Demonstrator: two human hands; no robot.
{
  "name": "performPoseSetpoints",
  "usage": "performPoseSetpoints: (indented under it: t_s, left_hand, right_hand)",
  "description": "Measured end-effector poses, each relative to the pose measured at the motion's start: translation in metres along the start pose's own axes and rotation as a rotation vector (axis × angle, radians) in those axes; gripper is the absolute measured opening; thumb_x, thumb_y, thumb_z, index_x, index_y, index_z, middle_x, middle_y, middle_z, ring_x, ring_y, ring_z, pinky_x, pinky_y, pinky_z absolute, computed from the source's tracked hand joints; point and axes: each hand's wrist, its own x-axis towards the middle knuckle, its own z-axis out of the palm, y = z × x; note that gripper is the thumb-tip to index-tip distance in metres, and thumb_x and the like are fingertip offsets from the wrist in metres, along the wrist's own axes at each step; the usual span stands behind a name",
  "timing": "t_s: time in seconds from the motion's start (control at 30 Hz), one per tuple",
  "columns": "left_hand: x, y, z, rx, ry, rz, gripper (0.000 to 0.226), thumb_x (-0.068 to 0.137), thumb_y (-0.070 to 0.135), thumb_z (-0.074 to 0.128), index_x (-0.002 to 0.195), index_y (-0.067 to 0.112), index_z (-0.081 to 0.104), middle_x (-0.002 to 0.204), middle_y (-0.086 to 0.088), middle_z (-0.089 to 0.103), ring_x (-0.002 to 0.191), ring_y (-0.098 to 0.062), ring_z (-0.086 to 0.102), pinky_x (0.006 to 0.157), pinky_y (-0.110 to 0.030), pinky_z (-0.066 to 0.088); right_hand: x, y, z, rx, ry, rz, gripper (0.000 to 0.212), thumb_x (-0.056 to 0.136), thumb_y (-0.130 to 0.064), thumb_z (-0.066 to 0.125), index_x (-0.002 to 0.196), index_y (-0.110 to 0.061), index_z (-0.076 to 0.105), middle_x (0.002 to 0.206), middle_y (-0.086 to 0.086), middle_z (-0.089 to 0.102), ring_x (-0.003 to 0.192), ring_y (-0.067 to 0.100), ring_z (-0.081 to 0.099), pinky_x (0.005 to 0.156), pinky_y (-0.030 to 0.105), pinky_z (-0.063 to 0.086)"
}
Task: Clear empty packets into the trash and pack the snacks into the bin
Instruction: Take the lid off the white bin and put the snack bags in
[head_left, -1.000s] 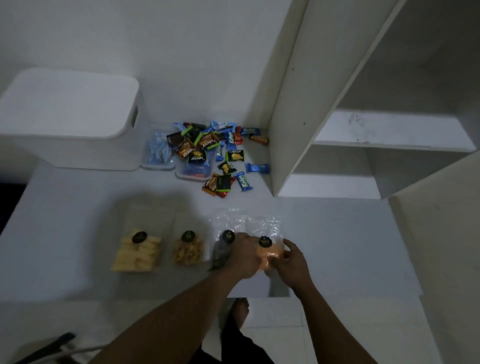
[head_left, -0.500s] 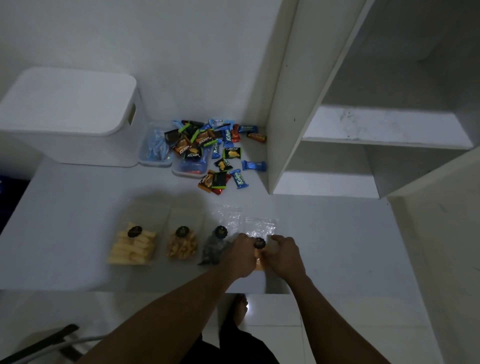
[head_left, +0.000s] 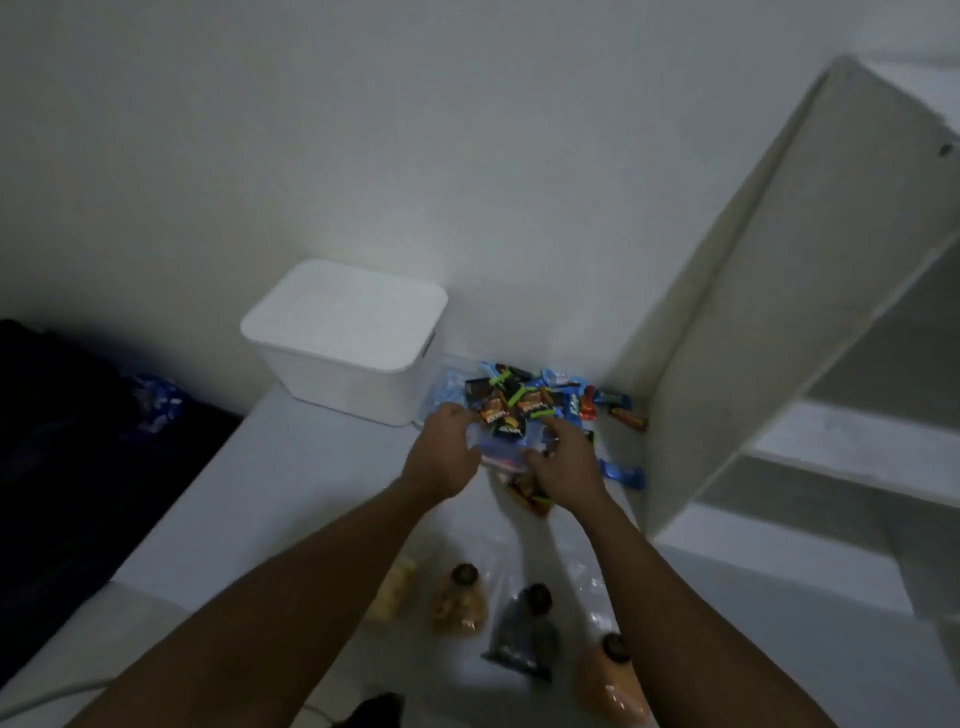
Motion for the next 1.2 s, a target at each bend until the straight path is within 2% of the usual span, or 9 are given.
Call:
performPoseSetpoints:
  t_s: [0.1, 0.2, 0.4, 0.53, 0.67, 0.87, 0.93, 1.1, 1.2]
  left_hand:
    - [0.033, -0.028, -0.052, 0.093, 0.096, 0.024, 0.034, 0.082, 0.022, 0.066, 0.112, 0.006, 0.068, 0.118, -0.017, 0.061, 0.112, -0.034, 0.055, 0.092, -0.037, 0.046]
    - [0.058, -0.072, -0.086, 0.256, 0.111, 0.028, 0.053, 0.087, 0.035, 0.069, 0.134, 0.014, 0.056, 0.142, -0.010, 0.050, 0.132, -0.028, 0.043, 0.105, -0.042, 0.043]
    - [0.108, -0.171, -0.120, 0.414, -0.108, 0.208, 0.077, 0.089, 0.064, 0.039, 0.151, 0.020, 0.036, 0.158, -0.010, 0.033, 0.148, -0.034, 0.023, 0.117, -0.054, 0.024]
    - [0.132, -0.223, -0.130, 0.514, -0.257, 0.249, 0.087, 0.082, 0.081, 0.018, 0.155, 0.035, 0.019, 0.165, 0.003, 0.014, 0.153, -0.025, 0.001, 0.120, -0.057, 0.001]
    - [0.143, -0.241, -0.132, 0.490, -0.212, 0.313, 0.087, 0.084, 0.080, -0.001, 0.150, 0.036, 0.035, 0.161, 0.005, 0.030, 0.151, -0.026, 0.017, 0.118, -0.060, 0.013]
    - [0.147, -0.241, -0.132, 0.552, -0.007, 0.494, 0.065, 0.101, 0.055, 0.014, 0.135, 0.022, 0.059, 0.137, -0.006, 0.061, 0.126, -0.039, 0.056, 0.094, -0.065, 0.046]
    - [0.146, -0.238, -0.134, 0.510, 0.061, 0.519, 0.062, 0.102, 0.052, 0.019, 0.132, 0.020, 0.061, 0.133, -0.007, 0.064, 0.122, -0.039, 0.059, 0.091, -0.065, 0.047]
    - [0.149, -0.228, -0.149, 0.374, 0.208, 0.499, 0.048, 0.098, 0.047, 0.039, 0.128, 0.020, 0.065, 0.128, -0.005, 0.067, 0.118, -0.035, 0.063, 0.091, -0.058, 0.050]
    - [0.152, -0.224, -0.165, 0.261, 0.278, 0.460, 0.046, 0.097, 0.048, 0.043, 0.127, 0.022, 0.066, 0.129, -0.001, 0.067, 0.120, -0.030, 0.063, 0.094, -0.053, 0.049]
  right_hand:
    - [0.036, -0.039, 0.031, 0.019, -0.009, -0.100, 0.040, 0.085, -0.009, 0.073, 0.123, -0.004, 0.064, 0.110, 0.003, 0.065, 0.100, 0.018, 0.061, 0.074, 0.009, 0.039]
    - [0.068, -0.070, 0.069, 0.065, -0.016, -0.119, 0.045, 0.081, -0.009, 0.077, 0.123, -0.002, 0.063, 0.112, 0.010, 0.069, 0.102, 0.023, 0.065, 0.087, 0.028, 0.051]
    - [0.114, -0.090, 0.155, 0.182, -0.085, 0.039, 0.096, 0.068, -0.033, 0.090, 0.148, -0.011, 0.042, 0.143, 0.003, 0.053, 0.121, 0.023, 0.057, 0.100, 0.044, 0.052]
    - [0.129, -0.098, 0.198, 0.299, -0.009, 0.051, 0.088, 0.070, -0.007, 0.088, 0.145, -0.011, 0.041, 0.132, -0.010, 0.049, 0.125, 0.019, 0.050, 0.104, 0.040, 0.049]
    - [0.134, -0.105, 0.218, 0.330, 0.146, 0.088, 0.084, 0.071, -0.006, 0.087, 0.142, -0.013, 0.044, 0.128, -0.012, 0.052, 0.121, 0.017, 0.053, 0.096, 0.034, 0.050]
    - [0.134, -0.107, 0.226, 0.332, 0.201, 0.092, 0.074, 0.073, -0.004, 0.085, 0.138, -0.007, 0.051, 0.128, 0.002, 0.064, 0.113, 0.019, 0.061, 0.094, 0.034, 0.053]
    - [0.134, -0.107, 0.227, 0.324, 0.201, 0.099, 0.073, 0.073, -0.004, 0.085, 0.138, -0.006, 0.052, 0.127, 0.005, 0.066, 0.113, 0.020, 0.063, 0.093, 0.031, 0.054]
    - [0.137, -0.110, 0.225, 0.296, 0.197, 0.066, 0.072, 0.074, -0.004, 0.084, 0.138, -0.003, 0.051, 0.126, 0.007, 0.066, 0.111, 0.019, 0.062, 0.078, 0.003, 0.046]
    - [0.138, -0.106, 0.223, 0.281, 0.174, 0.073, 0.072, 0.073, -0.004, 0.083, 0.139, -0.008, 0.053, 0.126, 0.006, 0.067, 0.112, 0.019, 0.063, 0.082, 0.008, 0.050]
